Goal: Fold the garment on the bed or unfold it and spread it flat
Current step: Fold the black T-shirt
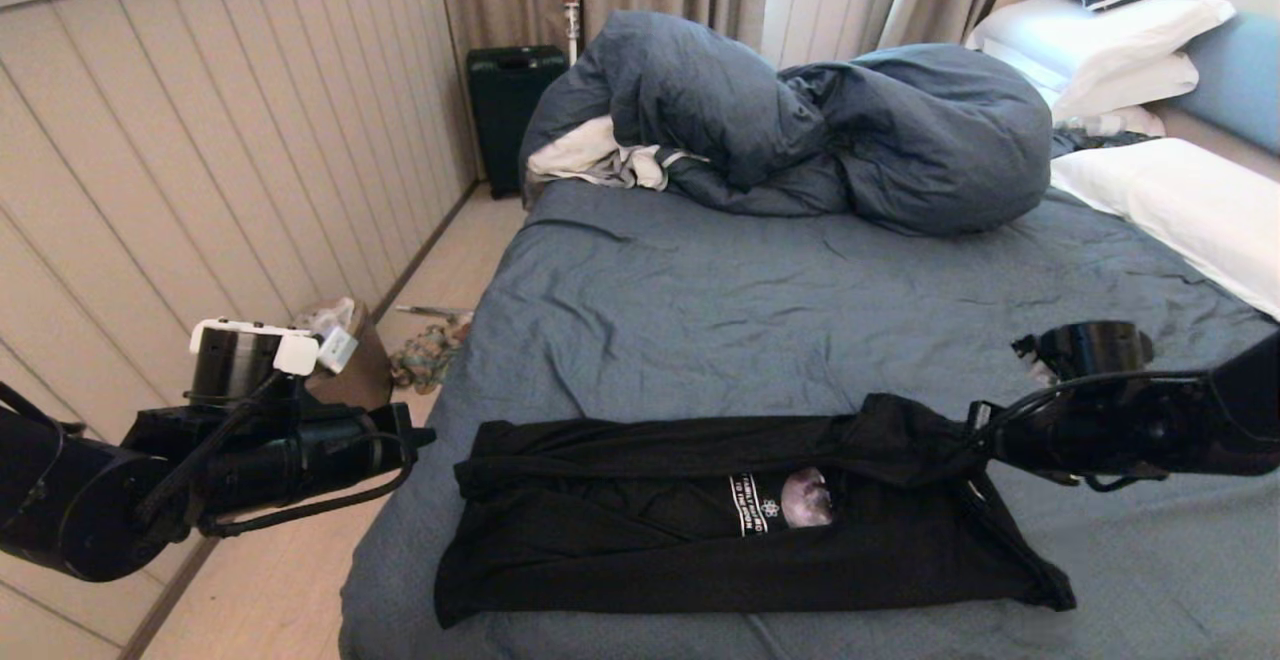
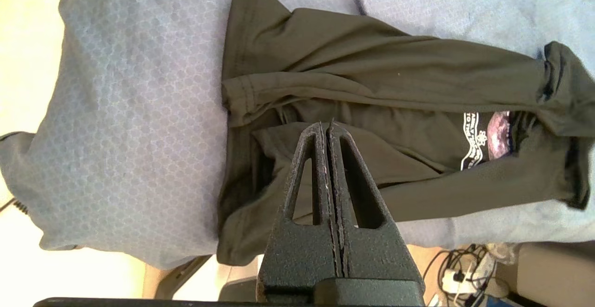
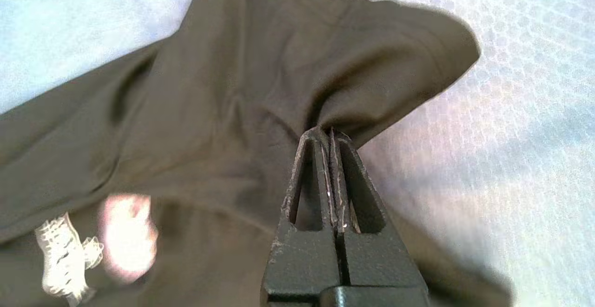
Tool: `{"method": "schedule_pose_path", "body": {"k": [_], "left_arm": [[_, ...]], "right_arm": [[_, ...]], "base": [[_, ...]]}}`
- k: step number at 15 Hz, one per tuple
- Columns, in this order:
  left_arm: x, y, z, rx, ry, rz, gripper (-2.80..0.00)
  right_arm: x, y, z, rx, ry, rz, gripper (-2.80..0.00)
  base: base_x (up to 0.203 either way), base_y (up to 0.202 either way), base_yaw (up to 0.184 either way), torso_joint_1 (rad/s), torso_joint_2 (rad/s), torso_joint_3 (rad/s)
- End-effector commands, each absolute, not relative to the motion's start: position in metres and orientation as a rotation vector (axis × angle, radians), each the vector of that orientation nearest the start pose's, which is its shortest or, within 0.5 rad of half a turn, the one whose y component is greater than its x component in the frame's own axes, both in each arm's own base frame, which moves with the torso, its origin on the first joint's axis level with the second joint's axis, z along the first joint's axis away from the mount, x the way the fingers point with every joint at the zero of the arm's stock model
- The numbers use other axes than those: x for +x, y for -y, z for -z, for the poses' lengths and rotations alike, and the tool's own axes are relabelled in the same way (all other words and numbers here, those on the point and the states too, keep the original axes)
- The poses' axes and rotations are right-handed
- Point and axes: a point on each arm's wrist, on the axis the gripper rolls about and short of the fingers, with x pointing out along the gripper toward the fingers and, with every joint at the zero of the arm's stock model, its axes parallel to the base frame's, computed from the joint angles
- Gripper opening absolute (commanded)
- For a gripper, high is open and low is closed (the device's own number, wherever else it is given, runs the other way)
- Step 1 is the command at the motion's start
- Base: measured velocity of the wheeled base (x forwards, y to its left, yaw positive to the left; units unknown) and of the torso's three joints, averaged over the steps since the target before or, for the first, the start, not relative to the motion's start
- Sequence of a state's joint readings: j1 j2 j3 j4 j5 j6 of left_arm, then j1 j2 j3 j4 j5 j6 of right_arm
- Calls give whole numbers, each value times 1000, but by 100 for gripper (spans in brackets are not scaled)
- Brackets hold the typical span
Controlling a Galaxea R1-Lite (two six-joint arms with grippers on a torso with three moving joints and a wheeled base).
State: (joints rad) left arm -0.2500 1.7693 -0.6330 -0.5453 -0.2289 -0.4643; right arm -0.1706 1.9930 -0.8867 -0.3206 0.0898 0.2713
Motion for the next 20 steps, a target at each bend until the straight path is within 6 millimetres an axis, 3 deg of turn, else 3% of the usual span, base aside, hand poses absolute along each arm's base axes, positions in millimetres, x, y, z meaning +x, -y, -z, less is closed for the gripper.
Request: {"method": "schedule_pose_path", "body": {"k": [1,10,16,17,20], "left_arm": [[276,76,-112,-439,-688,320,-280],[276,76,-110,-441,-695,320,-280],[274,79,-108,-434,-704,329,-280],[274,79,-109,-434,-702,330,-280],[273,79,-110,-434,-700,330,-280]], "right_arm": [[324,50,-101,355,-712,162,-280],[338,57,-68,328,-822,198,-280],[339,75,-65,301,-821,252,-280],[338,75,-65,302,-821,251,0],[336,73,-63,296,-831,246,0]], "base": [[0,0,0,0,0,0],[0,0,0,0,0,0],[0,0,0,0,0,0],[0,0,0,0,0,0],[0,0,0,0,0,0]]}}
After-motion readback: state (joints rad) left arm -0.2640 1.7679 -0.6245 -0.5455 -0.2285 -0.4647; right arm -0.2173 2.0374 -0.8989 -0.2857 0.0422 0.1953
